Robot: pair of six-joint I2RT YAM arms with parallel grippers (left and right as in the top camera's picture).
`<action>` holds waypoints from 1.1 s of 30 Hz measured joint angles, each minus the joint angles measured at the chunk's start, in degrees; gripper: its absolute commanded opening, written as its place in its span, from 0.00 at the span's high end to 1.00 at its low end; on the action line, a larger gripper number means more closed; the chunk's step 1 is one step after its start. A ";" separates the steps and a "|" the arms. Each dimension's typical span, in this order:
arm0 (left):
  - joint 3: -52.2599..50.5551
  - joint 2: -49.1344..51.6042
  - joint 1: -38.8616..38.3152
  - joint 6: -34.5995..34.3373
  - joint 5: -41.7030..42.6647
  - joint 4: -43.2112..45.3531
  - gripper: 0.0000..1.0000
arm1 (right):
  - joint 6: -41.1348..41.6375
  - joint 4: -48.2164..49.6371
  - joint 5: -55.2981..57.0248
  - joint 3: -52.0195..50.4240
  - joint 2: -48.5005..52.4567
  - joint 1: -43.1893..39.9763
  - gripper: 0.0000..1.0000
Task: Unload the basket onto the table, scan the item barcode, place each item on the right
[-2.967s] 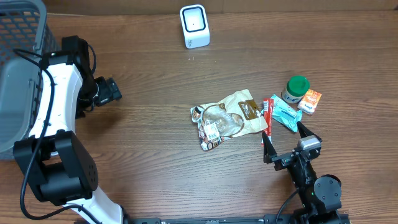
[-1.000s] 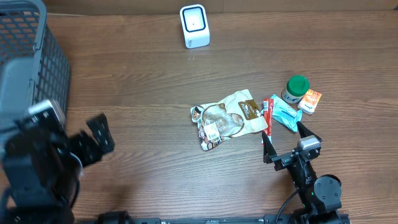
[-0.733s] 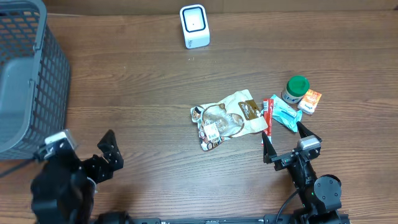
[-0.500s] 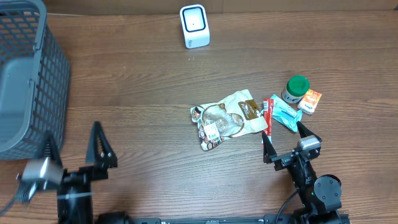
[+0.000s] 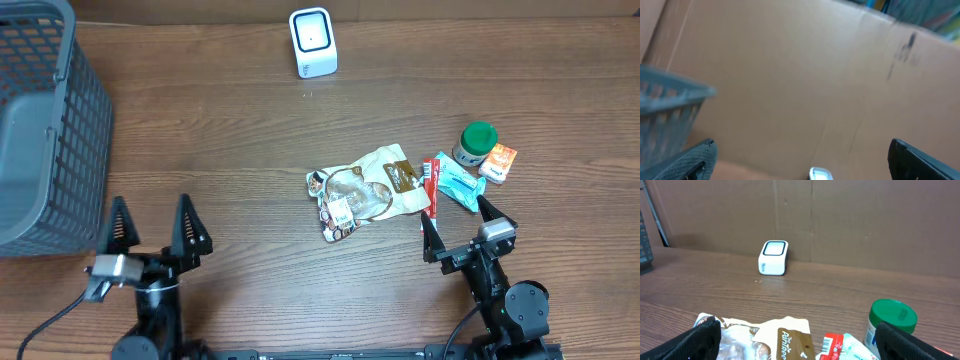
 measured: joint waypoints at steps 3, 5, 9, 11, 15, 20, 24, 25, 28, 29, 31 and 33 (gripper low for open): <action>-3.85 0.00 0.00 -0.57 0.00 -0.48 0.00 | -0.02 0.02 0.02 0.00 0.00 0.00 0.00; -4.81 0.00 0.00 -0.52 -0.04 -3.76 0.00 | -0.02 0.02 0.02 0.00 0.00 0.00 0.00; -4.94 -0.07 0.00 2.60 -0.28 -15.30 0.00 | 0.00 0.00 -0.02 0.00 0.00 0.00 0.00; -4.94 -0.04 0.00 5.33 -0.59 -19.85 0.00 | -0.02 0.04 0.02 0.00 0.00 0.00 0.00; -4.94 -0.07 0.00 11.50 -0.87 -23.56 0.00 | -0.04 0.04 0.00 0.00 0.00 0.00 0.00; -4.94 -0.07 0.00 17.97 -0.87 -23.58 0.00 | -0.02 0.02 0.02 0.00 0.00 0.00 0.00; -4.94 -0.07 0.00 19.63 -0.87 -23.58 0.00 | -0.02 0.02 0.00 0.00 0.00 0.00 0.00; -4.94 -0.07 -0.02 19.93 -0.85 -23.58 0.00 | -0.02 0.04 0.00 0.00 0.00 0.02 0.00; -4.94 -0.07 -0.11 20.11 -0.87 -23.58 0.00 | -0.02 0.04 0.00 0.00 0.00 0.00 0.00; -4.94 -0.07 -0.11 20.11 -0.87 -23.58 0.00 | -0.04 0.04 0.00 0.00 0.00 0.00 0.00; -4.94 -0.07 -0.11 20.11 -0.87 -23.58 0.00 | -0.04 0.04 0.00 0.00 0.00 0.00 0.00; -4.94 -0.07 -0.11 20.11 -0.87 -23.58 0.01 | -0.02 0.04 0.00 0.00 0.00 0.00 0.00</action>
